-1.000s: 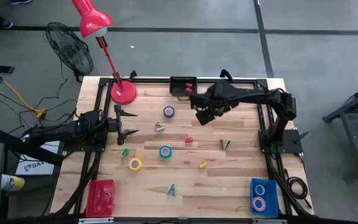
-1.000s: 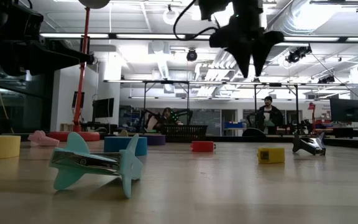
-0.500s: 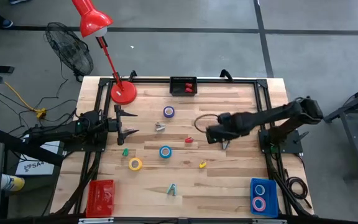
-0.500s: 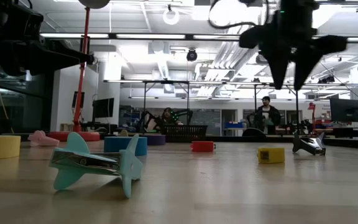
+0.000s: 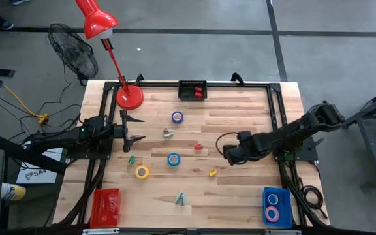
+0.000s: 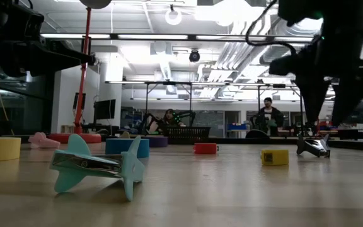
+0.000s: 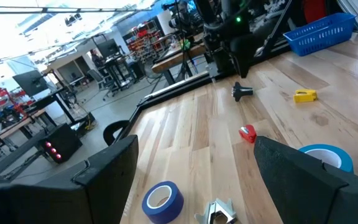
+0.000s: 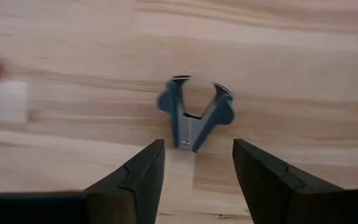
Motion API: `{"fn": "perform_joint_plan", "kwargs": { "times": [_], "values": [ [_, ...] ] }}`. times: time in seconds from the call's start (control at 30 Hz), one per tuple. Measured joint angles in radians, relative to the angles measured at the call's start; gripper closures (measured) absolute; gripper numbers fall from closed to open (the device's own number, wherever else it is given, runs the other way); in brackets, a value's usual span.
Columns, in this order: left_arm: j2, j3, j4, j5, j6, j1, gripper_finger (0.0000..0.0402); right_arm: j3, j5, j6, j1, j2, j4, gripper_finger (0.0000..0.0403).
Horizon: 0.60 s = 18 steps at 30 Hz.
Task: Pick and place Stapler, Stapler remover, tape
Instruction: Put the black staple remover into the red basket
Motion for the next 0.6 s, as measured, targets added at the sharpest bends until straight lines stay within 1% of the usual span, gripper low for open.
{"fn": "perform_joint_plan", "kwargs": {
  "times": [0.13,0.2,0.3,0.43,0.53,0.6],
  "values": [
    [0.0,0.0,0.0,0.0,0.0,0.0,0.0085,-0.042,-0.004,0.082,0.022,0.0,0.089,0.022],
    [0.0,0.0,0.0,0.0,0.0,0.0,0.0085,-0.061,-0.004,0.11,0.031,0.0,0.12,0.0213],
    [0.0,0.0,0.0,0.0,0.0,0.0,0.0085,-0.088,-0.004,0.143,0.037,0.0,0.18,0.0189],
    [0.0,0.0,0.0,0.0,0.0,0.0,0.0085,-0.12,0.002,0.168,0.034,0.0,0.246,0.0147],
    [0.0,0.0,0.0,0.0,0.0,0.0,0.0085,-0.123,0.009,0.167,0.016,0.002,0.222,0.0124],
    [0.0,0.0,0.0,0.0,0.0,0.0,0.0085,-0.123,0.013,0.16,0.0,0.003,0.193,0.0118]
  ]
}}
